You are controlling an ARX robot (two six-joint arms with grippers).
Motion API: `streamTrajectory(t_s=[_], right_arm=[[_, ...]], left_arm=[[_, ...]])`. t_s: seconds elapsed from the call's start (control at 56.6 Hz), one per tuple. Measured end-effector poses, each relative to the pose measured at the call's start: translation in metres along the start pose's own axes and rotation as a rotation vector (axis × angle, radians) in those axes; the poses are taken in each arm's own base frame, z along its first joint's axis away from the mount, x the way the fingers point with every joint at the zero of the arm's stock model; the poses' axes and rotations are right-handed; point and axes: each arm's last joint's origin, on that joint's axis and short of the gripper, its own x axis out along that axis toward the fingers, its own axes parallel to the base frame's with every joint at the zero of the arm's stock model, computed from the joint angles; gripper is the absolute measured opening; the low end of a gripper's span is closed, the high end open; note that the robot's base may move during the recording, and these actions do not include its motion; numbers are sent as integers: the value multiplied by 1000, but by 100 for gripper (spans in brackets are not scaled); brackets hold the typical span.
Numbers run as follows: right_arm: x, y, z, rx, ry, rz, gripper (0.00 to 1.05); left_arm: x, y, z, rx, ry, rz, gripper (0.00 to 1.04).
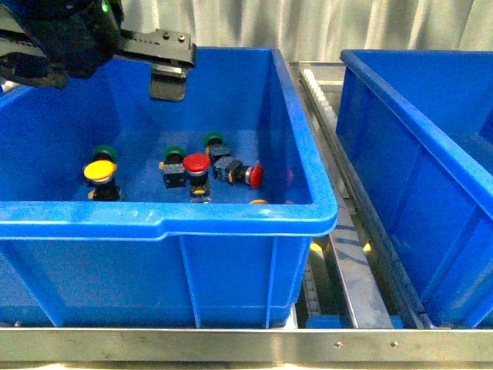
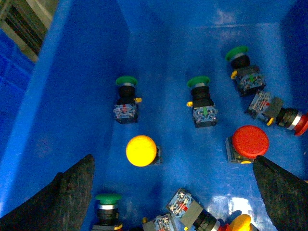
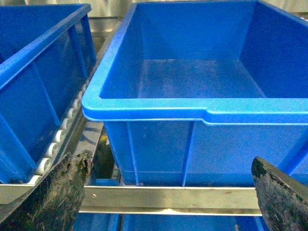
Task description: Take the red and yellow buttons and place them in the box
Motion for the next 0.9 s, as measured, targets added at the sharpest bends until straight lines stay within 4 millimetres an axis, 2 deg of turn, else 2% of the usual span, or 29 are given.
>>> streamTrajectory(t_s=[0.247, 0.424, 0.654, 0.901], right_arm=[[0, 0, 0, 0, 0, 0, 99], [0, 0, 0, 0, 0, 0, 99], [0, 0, 0, 0, 0, 0, 99], [0, 0, 0, 0, 0, 0, 99]], left_arm=[[27, -25, -21, 5, 48, -61, 97], [35, -41, -30, 5, 71, -67, 97], [47, -50, -38, -9, 94, -61, 97], [57, -52, -34, -68, 98, -72, 97]])
